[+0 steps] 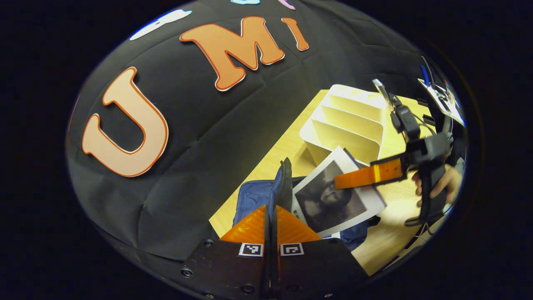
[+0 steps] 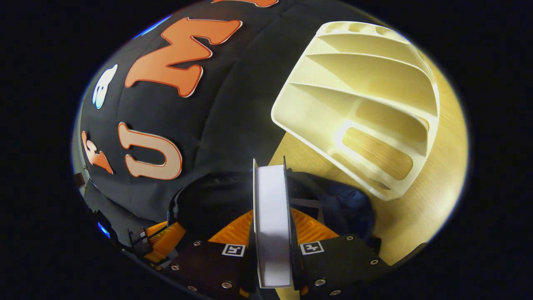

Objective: Open the schoolbag, grab two books from the bookshelf and put them into the schoolbag.

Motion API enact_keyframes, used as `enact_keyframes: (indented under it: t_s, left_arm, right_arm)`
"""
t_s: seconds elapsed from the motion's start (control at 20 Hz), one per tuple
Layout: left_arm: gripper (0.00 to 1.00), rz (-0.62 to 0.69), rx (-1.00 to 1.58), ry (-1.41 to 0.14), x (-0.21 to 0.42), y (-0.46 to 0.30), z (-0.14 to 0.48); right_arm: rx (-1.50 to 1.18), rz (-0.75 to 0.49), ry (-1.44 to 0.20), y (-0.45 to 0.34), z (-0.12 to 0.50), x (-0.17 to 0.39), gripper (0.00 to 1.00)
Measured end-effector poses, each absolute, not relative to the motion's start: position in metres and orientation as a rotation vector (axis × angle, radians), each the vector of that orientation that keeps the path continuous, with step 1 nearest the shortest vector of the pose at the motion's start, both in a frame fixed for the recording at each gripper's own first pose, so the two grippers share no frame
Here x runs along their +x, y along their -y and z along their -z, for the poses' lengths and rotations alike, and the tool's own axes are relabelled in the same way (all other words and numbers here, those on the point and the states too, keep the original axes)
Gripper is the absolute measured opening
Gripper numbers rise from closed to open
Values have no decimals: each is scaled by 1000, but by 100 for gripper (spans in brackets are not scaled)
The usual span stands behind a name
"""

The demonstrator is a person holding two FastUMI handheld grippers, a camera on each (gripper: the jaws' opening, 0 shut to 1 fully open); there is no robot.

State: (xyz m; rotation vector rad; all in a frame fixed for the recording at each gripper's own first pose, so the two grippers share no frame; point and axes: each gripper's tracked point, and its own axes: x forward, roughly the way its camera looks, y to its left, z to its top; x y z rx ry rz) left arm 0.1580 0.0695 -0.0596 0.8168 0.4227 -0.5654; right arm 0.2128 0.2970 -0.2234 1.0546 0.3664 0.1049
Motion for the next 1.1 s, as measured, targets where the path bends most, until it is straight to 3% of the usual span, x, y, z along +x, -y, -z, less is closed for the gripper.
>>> enact_keyframes:
  t_s: [0.1, 0.15, 0.2, 0.25, 0.3, 0.35, 0.4, 0.55, 0.6, 0.65, 0.75, 0.8, 0.85, 0.9, 1.1]
  left_arm:
    - [1, 570, 838, -412, 155, -67, 58]
    - [1, 574, 843, -413, 155, -65, 60]
    - [1, 578, 846, -413, 154, -64, 61]
    - [1, 576, 853, -411, 155, -63, 61]
    - [1, 577, 857, -406, 156, -62, 60]
    - [1, 578, 859, -404, 158, -62, 60]
    - [1, 579, 860, -403, 158, -61, 59]
    - [1, 575, 843, -413, 159, -63, 61]
    - [1, 576, 829, -416, 159, -64, 62]
    - [1, 572, 817, -420, 159, -66, 64]
    - [1, 566, 802, -425, 160, -67, 65]
    - [1, 566, 797, -426, 158, -68, 67]
    - [0, 568, 792, -426, 158, -67, 69]
    - [1, 569, 787, -430, 158, -67, 71]
    - [1, 575, 749, -460, 154, -64, 81]
  right_arm:
    - [1096, -114, -367, -316, 235, 228, 34]
    - [1116, -114, -384, -327, 241, 235, 22]
    - [1127, -115, -397, -335, 245, 239, 34]
    - [1124, -109, -391, -342, 247, 244, 34]
    - [1103, -106, -393, -350, 249, 245, 46]
    - [1076, -107, -403, -357, 251, 245, 46]
    - [1048, -108, -420, -364, 252, 245, 35]
    - [976, -101, -517, -380, 263, 242, 38]
    - [971, -105, -541, -377, 264, 238, 24]
    - [977, -111, -564, -378, 264, 239, 44]
    - [983, -109, -609, -372, 261, 236, 55]
    - [973, -109, -628, -368, 263, 234, 55]
    - [951, -98, -651, -363, 266, 229, 79]
    - [922, -88, -665, -356, 268, 223, 88]
    - [836, -74, -697, -321, 265, 214, 95]
